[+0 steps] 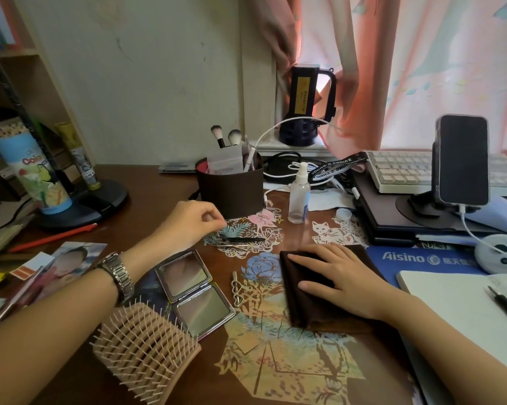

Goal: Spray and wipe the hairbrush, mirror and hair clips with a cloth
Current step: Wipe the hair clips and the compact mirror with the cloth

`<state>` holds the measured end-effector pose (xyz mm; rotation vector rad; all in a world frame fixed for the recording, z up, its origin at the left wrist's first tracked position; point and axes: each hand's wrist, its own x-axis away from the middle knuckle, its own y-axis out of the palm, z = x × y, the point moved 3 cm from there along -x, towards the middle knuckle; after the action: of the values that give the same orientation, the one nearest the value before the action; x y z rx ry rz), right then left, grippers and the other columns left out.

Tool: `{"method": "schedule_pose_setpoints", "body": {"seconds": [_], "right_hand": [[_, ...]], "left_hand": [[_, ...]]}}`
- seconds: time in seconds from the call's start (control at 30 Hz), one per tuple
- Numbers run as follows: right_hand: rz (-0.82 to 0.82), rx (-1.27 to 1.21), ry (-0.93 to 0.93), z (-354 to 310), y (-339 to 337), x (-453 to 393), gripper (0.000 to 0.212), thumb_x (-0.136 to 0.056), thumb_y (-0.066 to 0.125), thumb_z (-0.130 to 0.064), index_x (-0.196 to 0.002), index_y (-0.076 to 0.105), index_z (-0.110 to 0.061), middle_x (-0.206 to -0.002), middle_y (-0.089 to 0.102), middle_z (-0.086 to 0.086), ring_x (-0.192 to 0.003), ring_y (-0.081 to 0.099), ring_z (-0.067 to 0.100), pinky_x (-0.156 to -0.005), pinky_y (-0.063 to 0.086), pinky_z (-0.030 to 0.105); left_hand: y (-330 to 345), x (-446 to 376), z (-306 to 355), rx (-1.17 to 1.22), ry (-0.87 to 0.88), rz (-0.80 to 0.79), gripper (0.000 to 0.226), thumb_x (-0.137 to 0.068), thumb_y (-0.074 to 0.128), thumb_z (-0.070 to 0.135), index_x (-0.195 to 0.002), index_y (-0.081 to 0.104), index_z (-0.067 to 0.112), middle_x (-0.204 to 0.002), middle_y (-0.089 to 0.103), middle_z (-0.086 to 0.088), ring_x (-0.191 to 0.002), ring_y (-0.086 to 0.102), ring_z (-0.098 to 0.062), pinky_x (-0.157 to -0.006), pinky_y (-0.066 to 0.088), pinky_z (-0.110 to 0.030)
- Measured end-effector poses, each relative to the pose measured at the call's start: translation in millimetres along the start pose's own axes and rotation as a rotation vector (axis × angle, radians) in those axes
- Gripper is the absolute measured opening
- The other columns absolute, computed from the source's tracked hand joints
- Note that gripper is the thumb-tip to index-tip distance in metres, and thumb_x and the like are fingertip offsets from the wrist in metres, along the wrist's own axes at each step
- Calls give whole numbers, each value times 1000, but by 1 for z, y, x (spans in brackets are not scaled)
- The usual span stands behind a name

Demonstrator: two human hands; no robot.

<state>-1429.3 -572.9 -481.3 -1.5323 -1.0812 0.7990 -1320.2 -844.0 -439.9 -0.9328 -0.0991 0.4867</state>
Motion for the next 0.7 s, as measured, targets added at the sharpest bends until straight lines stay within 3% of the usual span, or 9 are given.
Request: {"method": "schedule_pose_setpoints", "body": {"seconds": [0.13, 0.27, 0.47, 0.7], "right_hand": [[1, -1, -1, 1, 1, -1, 60, -87, 21, -70, -144, 18, -50, -150, 22, -19, -138, 17, 6, -118, 8, 33], [2, 3, -2, 1, 1, -1, 61, -86, 20, -70, -144, 17, -50, -151, 22, -18, -139, 16, 7, -118, 8, 33], [6, 4, 2, 0, 1, 0, 62, -87, 22, -68, -145, 19, -48, -152, 23, -15, -140, 16, 9, -118, 7, 34], [26, 2, -4, 0, 2, 0, 61, -88, 23, -67, -146, 21, -46, -149, 26, -15, -137, 20, 9, -117, 10, 33]], "left_hand": [[-2, 16, 17, -51, 102, -158, 5, -83, 69, 32, -87, 70, 28, -85, 67, 12, -79, 62, -2, -60, 46, -14], [10, 27, 23, -144, 144, -343, 9, -83, 69, 32, -92, 71, 30, -89, 68, 13, -82, 62, 0, -73, 52, -20], [19, 37, 29, -278, 248, -553, 33, -86, 65, 9, -109, 66, 32, -97, 59, 21, -85, 61, -3, -79, 54, -24], [20, 37, 30, -274, 297, -557, 19, -82, 72, 24, -100, 73, 30, -94, 61, 20, -82, 61, -6, -78, 53, -32]]}}
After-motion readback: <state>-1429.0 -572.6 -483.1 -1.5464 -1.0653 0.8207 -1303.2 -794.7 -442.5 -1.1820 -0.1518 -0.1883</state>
